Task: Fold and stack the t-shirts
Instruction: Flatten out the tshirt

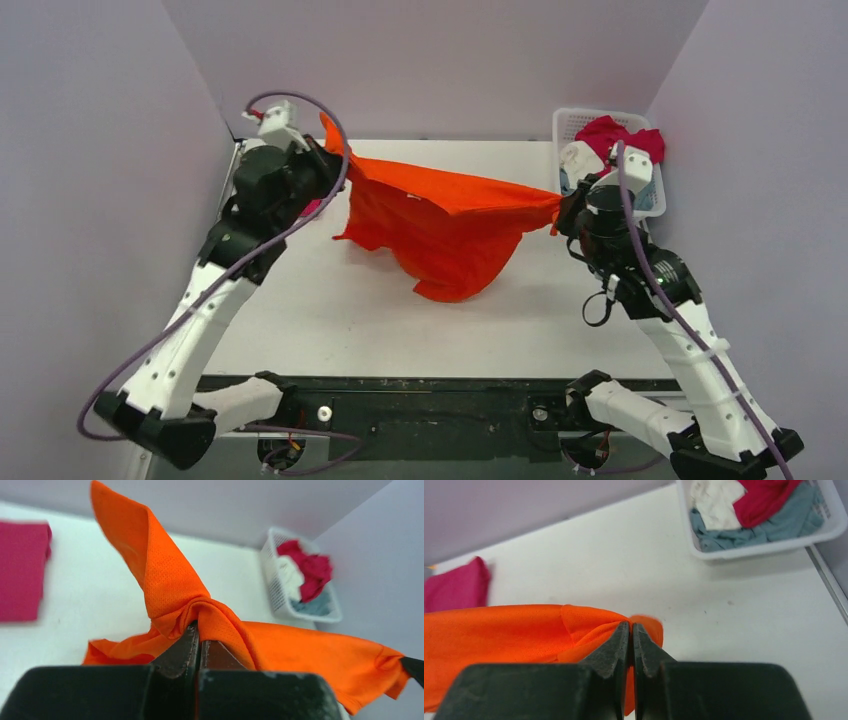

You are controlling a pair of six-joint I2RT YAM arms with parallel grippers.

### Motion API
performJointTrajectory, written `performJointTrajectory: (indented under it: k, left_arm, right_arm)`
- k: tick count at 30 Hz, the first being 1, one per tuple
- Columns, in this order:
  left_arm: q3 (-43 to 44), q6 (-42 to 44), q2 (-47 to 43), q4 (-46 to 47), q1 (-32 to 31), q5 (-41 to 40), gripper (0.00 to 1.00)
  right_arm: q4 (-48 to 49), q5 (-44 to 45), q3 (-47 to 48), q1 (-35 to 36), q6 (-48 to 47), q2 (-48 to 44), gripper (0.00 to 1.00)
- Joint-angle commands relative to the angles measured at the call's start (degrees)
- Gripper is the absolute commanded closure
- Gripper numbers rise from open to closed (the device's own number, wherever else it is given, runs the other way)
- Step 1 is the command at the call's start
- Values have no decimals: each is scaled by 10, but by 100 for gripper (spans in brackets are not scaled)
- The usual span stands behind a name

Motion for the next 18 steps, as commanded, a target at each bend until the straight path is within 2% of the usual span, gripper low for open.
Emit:
performJointTrajectory:
  k: [1,6,10,12,15,18]
  left_arm:
    - [65,47,-113,27,-2,-27,100]
    - [139,61,-179,11,-3,12,100]
    - [235,67,-188,-24,-3,54,100]
    - [274,70,-186,-34,-2,60,100]
    - [316,74,-175,-41,-2,82,100]
    - [327,73,-160,-39,0,81,100]
  right_arm:
    - [-10,-104,87,17,-49,-36,100]
    - [-12,-237,201,30,-43,-48,100]
    - [-13,-353,302,31,-19,-39,100]
    - [-14,-383,343,31,-12,-35,100]
    - [-18,-390,381,31,-15,-29,100]
    - [-28,-355,384,31,-27,-20,100]
